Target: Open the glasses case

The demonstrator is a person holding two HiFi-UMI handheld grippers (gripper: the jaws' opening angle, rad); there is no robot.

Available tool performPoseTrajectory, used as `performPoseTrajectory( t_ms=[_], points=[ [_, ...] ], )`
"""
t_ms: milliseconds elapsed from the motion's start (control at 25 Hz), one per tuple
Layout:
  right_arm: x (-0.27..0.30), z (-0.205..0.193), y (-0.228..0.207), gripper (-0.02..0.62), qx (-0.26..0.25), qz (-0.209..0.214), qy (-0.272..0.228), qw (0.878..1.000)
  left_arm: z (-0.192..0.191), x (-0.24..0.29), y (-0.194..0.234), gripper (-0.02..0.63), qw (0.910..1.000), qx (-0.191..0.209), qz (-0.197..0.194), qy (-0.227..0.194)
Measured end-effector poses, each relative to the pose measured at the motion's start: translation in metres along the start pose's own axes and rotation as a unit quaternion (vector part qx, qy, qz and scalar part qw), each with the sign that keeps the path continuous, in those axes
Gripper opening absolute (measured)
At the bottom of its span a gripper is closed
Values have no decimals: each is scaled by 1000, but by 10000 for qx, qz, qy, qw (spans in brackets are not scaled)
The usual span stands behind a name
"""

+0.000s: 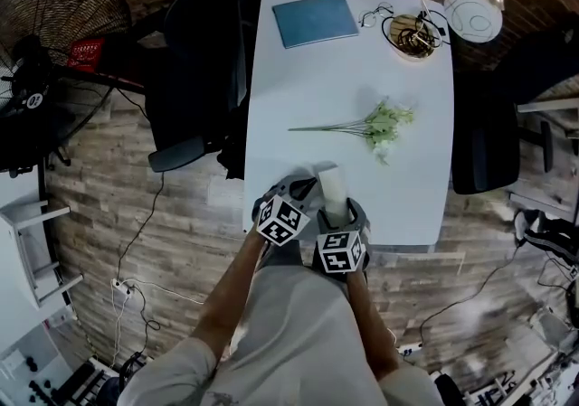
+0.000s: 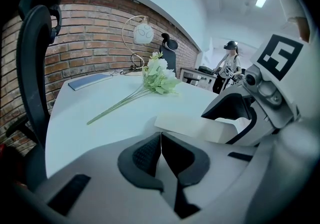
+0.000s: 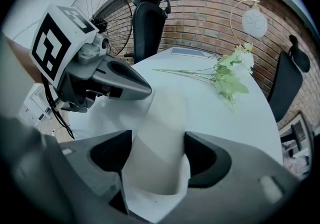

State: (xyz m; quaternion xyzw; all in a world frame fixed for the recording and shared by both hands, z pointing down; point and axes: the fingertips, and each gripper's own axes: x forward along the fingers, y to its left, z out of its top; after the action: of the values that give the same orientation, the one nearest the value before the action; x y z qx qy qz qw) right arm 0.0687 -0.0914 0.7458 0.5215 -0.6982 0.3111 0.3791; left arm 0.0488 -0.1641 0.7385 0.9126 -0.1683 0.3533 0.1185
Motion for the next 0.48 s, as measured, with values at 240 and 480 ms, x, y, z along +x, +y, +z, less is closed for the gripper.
performPoseTrajectory(
  t_ms=[240, 480],
  points=[
    [-1, 1, -2, 325, 77, 89, -64, 9999, 1, 2, -2, 8, 10000, -1, -13, -2],
    [-2, 3, -2, 325, 170, 217, -136, 9995, 3, 6, -7, 8, 10000, 21, -63, 11]
  ],
)
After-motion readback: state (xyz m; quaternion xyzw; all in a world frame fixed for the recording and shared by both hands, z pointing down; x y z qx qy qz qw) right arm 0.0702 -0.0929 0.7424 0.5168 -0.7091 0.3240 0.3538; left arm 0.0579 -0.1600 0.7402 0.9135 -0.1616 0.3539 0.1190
